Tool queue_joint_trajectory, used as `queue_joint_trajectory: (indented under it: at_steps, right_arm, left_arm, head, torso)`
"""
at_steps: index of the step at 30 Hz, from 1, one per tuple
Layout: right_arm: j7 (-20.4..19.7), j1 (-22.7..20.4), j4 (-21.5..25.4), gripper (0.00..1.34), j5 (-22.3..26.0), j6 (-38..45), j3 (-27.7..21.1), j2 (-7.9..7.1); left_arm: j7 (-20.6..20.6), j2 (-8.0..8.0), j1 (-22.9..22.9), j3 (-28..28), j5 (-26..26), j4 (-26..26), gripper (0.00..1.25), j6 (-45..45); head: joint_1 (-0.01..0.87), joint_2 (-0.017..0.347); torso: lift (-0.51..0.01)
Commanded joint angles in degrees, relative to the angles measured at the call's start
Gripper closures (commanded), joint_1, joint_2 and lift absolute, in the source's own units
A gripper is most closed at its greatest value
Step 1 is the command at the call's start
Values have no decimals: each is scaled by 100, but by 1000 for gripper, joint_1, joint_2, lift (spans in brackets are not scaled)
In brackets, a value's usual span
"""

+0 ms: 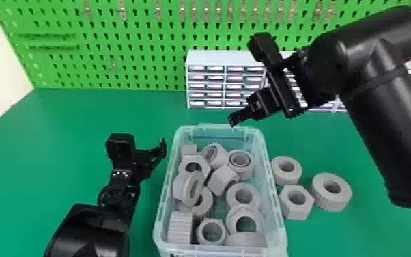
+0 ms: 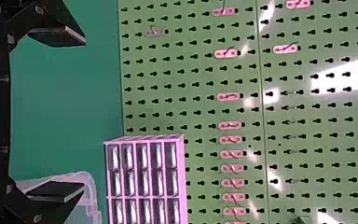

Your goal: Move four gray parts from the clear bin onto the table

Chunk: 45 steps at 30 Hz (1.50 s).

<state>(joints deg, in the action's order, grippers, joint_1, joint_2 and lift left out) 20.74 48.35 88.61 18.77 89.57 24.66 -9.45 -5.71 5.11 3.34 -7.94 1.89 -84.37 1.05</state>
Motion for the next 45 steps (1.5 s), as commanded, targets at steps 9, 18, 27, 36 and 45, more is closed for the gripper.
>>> queue_joint_trajectory:
  at_steps: [9, 18, 27, 36, 45]
  right_arm:
    - [0, 43, -169, 506, 198, 7, 347, 22]
    - [0, 43, -327, 506, 206, -28, 461, 31]
    - [0, 69, -547, 506, 241, -107, 558, 40]
    - [0, 69, -731, 507, 277, -168, 654, 40]
    - [0, 69, -995, 509, 382, -239, 795, 57]
  left_arm:
    - [0, 7, -9, -5, -5, 0, 180, 0]
    - [0, 7, -9, 3, -5, 0, 180, 0]
    - [0, 7, 9, -5, -5, 0, 180, 0]
    - [0, 7, 9, -5, -5, 0, 180, 0]
    - [0, 7, 9, 12, -5, 0, 180, 0]
  head:
    - [693, 72]
    - [693, 72]
    - [693, 72]
    - [693, 72]
    - [693, 72]
  torso:
    - [-52]
    - [-52]
    - [-52]
    - [-52]
    - [-52]
